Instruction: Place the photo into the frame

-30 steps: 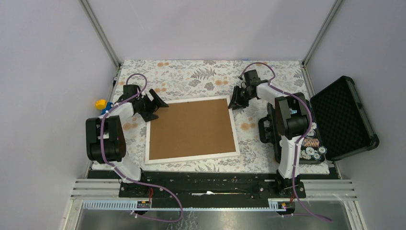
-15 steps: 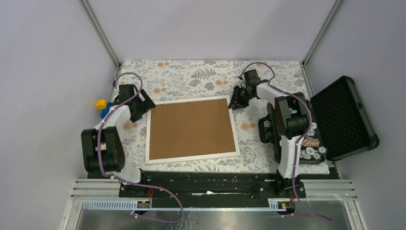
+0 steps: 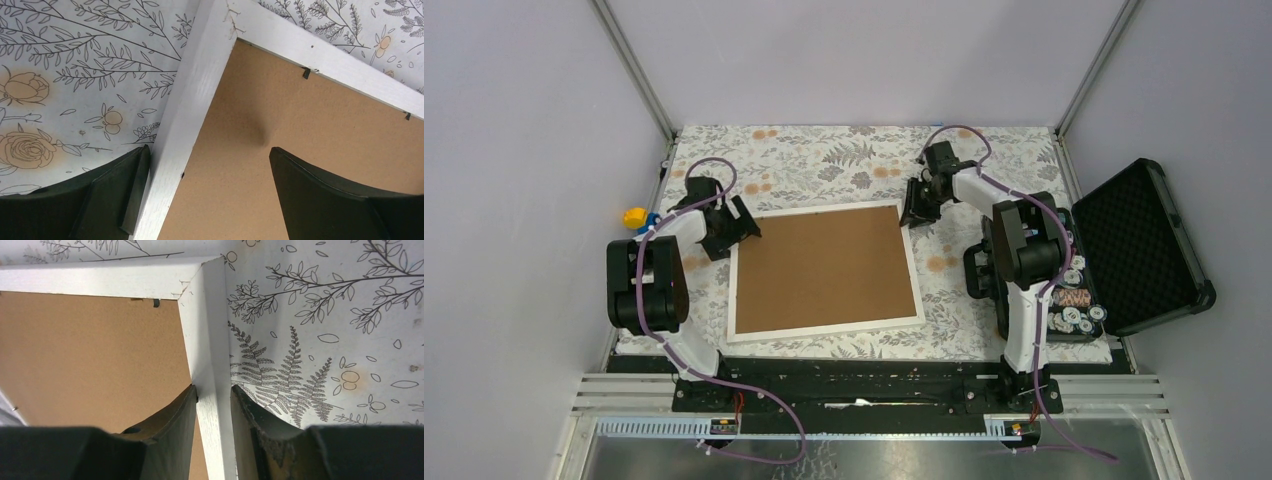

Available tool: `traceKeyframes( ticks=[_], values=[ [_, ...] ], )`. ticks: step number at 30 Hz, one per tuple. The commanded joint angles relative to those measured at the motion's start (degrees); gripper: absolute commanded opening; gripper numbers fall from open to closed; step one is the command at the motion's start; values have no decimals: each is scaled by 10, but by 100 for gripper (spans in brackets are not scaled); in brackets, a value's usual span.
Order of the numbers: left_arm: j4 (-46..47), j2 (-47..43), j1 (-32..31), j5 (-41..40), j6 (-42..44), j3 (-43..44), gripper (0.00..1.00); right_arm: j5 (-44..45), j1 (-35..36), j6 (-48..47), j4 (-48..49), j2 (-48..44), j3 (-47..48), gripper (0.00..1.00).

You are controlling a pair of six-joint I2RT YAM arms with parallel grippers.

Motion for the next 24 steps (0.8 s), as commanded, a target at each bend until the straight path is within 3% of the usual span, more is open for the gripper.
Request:
traceKeyframes(
  ticks=[1, 14, 24],
  values=[
    [9, 4, -13, 34, 3, 19, 96, 117, 51, -2, -68, 68, 25, 39],
    [14, -5, -17, 60, -2, 14, 96, 378, 160, 37, -239, 198, 154, 38],
    [17, -19, -22, 69, -5, 8, 96, 364, 181, 23, -285, 236, 233, 39]
  ],
)
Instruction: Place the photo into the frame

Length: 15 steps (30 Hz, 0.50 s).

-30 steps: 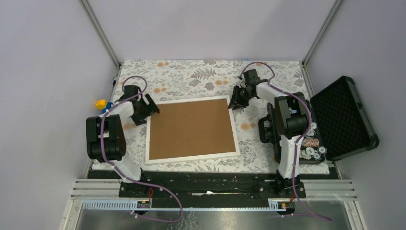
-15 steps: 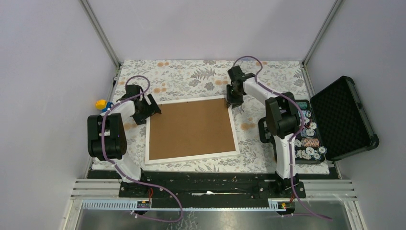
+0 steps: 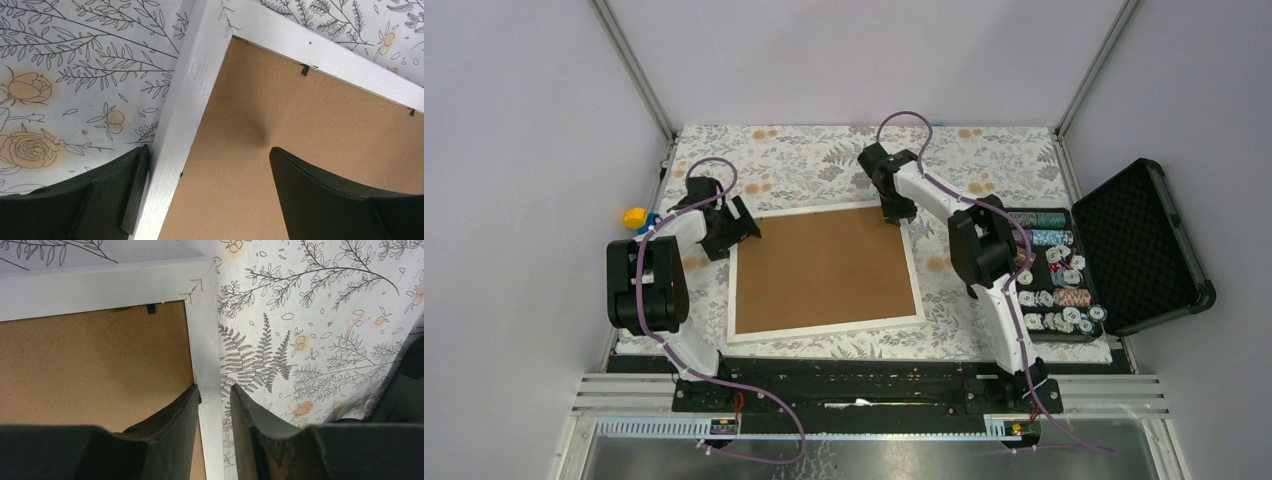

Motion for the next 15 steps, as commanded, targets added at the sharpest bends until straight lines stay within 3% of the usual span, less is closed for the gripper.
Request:
traceKeyframes(
  ticks=[1, 15],
  values=[
    [21, -19, -21, 70, -16, 7, 96, -40, 23, 18, -40, 121, -4, 39],
    [34, -33, -22, 106, -27, 3, 96, 66, 78, 11, -183, 251, 195, 41]
  ],
)
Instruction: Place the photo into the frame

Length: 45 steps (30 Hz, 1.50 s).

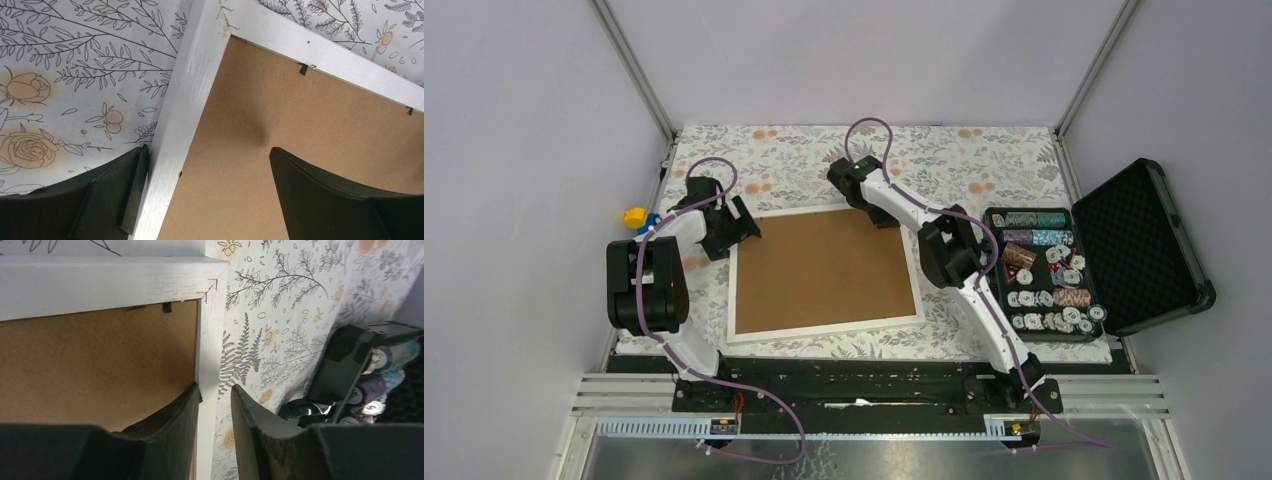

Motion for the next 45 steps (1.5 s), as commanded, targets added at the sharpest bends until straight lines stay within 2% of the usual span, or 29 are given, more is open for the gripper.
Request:
traceKeyframes(
  ticks=[1, 4, 6, 10, 13, 17, 20, 24, 29, 33, 38, 45],
  values=[
    [34, -35, -21, 100, -25, 2, 96, -91, 20, 18, -11, 119, -1, 42],
    [34, -48, -21, 94, -20, 0, 96, -107, 22, -5, -20, 131, 25, 46],
    [31, -53, -21, 87, -14, -2, 96, -122, 21, -13, 2, 107, 1, 47],
    [30, -60, -21, 98, 4, -4, 99, -185, -2, -23, 62, -4, -36, 56],
    [38, -69, -20, 103, 12, -5, 99, -233, -25, -29, 99, -110, -44, 69],
    [35, -81, -18, 87, 21, -5, 99, -300, -76, -27, 93, -209, -40, 76],
    [31, -92, -17, 67, 27, -6, 99, -333, -103, -32, 118, -278, -127, 77],
    [10, -99, -14, 50, 27, -3, 99, -428, -135, -32, 229, -411, -359, 78],
    [-47, -117, -13, 69, 2, -11, 99, -558, -173, -9, 380, -562, -626, 71],
    [-58, -129, -12, 72, 9, -41, 99, -649, -227, 2, 463, -599, -757, 60],
    [-55, -110, -12, 82, 39, -60, 99, -684, -240, -10, 493, -551, -797, 38],
    [-37, -115, -12, 90, 43, -75, 99, -646, -242, -7, 508, -527, -803, 26]
  ],
)
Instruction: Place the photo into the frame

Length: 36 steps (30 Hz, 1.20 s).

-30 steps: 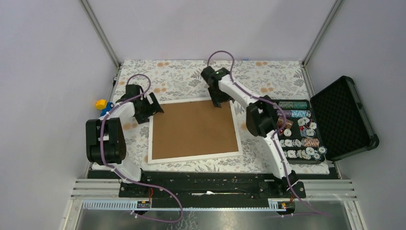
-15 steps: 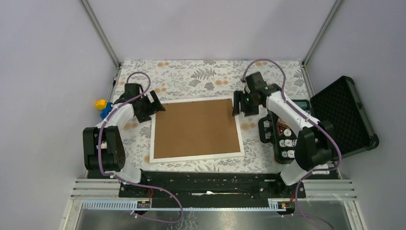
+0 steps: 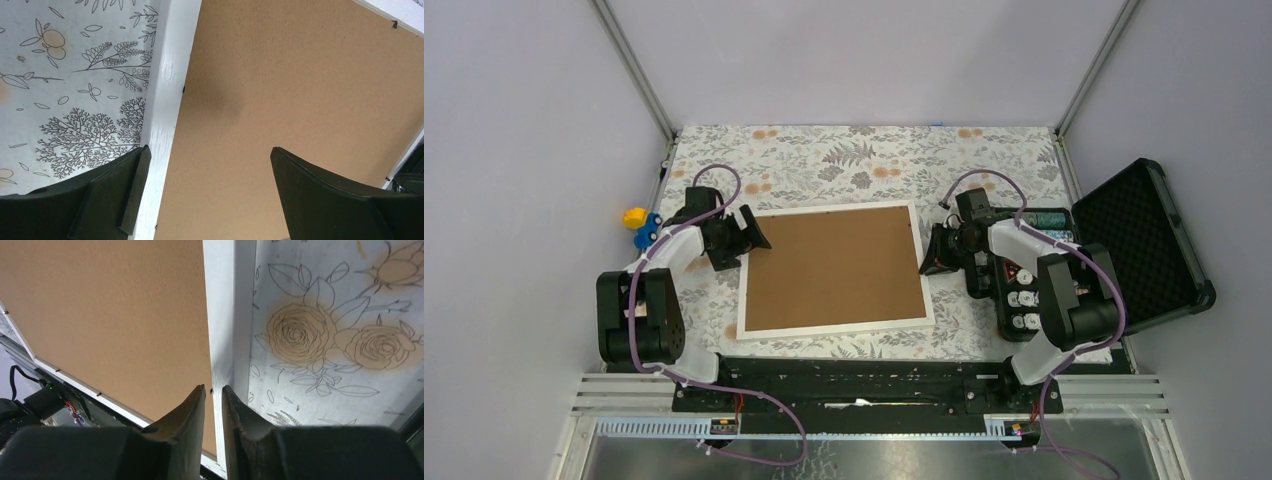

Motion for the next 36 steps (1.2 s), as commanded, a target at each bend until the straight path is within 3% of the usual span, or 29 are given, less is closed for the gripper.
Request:
traceKeyframes(
  ticks=[1, 14, 30, 36],
  values=[
    [10, -6, 0, 18, 12, -13, 99, -4, -1, 0, 34, 11, 0, 25],
    [13, -4, 0, 18, 10, -14, 99, 3, -13, 6, 24, -32, -46, 25],
    [16, -3, 0, 25, 9, -17, 99, 3, -13, 8, 45, -7, -67, 23],
    [16, -3, 0, 23, 10, -17, 99, 24, -14, 17, 36, -41, -78, 27]
  ],
)
